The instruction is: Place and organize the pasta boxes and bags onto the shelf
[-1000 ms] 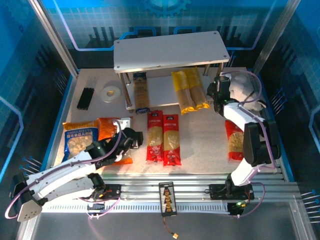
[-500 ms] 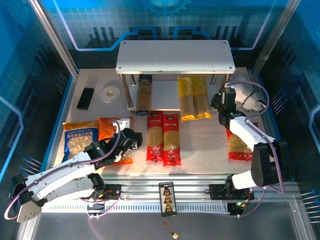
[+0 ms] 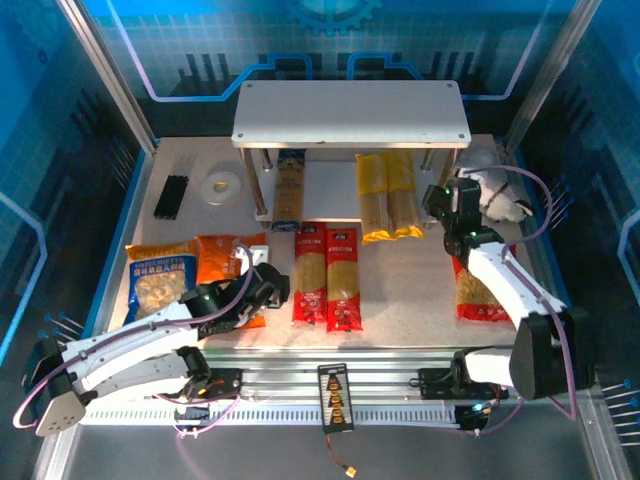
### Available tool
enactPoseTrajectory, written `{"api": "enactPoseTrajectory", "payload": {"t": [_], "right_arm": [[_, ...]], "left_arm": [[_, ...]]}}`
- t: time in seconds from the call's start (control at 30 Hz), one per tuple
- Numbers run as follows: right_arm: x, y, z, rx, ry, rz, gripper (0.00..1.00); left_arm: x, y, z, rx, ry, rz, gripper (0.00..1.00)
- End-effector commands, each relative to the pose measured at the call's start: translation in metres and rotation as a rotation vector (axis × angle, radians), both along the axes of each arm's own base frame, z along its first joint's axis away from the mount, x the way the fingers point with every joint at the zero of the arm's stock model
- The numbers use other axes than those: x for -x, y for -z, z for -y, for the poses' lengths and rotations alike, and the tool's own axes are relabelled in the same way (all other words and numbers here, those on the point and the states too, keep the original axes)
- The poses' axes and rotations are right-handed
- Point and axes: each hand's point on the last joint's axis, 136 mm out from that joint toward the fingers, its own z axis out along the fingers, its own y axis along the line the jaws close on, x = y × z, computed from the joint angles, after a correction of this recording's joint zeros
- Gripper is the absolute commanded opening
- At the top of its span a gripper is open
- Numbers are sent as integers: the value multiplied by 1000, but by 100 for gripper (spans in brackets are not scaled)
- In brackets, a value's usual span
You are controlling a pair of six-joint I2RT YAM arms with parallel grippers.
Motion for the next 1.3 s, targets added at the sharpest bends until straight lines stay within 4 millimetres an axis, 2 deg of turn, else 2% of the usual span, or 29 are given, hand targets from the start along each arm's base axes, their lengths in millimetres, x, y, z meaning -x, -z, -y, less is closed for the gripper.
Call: {"api": "enactPoseTrajectory", "payload": {"t": [0.0, 0.1, 0.3, 0.37, 0.5, 0.67, 0.9, 1.07, 1.27], "right_arm": [[30, -11, 6, 3, 35, 3, 74], [60, -17, -1, -51, 6, 4, 74], [115, -16, -44, -95, -168, -32, 79], [127, -14, -59, -100, -236, -57, 81], [154, -6, -88, -78, -380, -141, 83], [179, 15, -113, -67, -497, -255, 84], [190, 33, -129, -54, -558, -292, 84], [188, 32, -131, -44, -569, -278, 86], [186, 26, -129, -26, -569, -255, 87]], "left_arm": [[6, 10, 4, -9, 7, -30, 60], [7, 14, 12, -36, 16, -43, 61], [7, 31, 47, -39, 65, -99, 62], [5, 36, 60, -43, 82, -116, 63], [-2, 46, 82, -27, 107, -137, 69], [-10, 63, 94, -79, 97, -180, 70], [-18, 84, 88, -151, 37, -253, 73], [-18, 88, 83, -176, 22, -274, 74], [-19, 102, 80, -166, 17, -316, 74]]}}
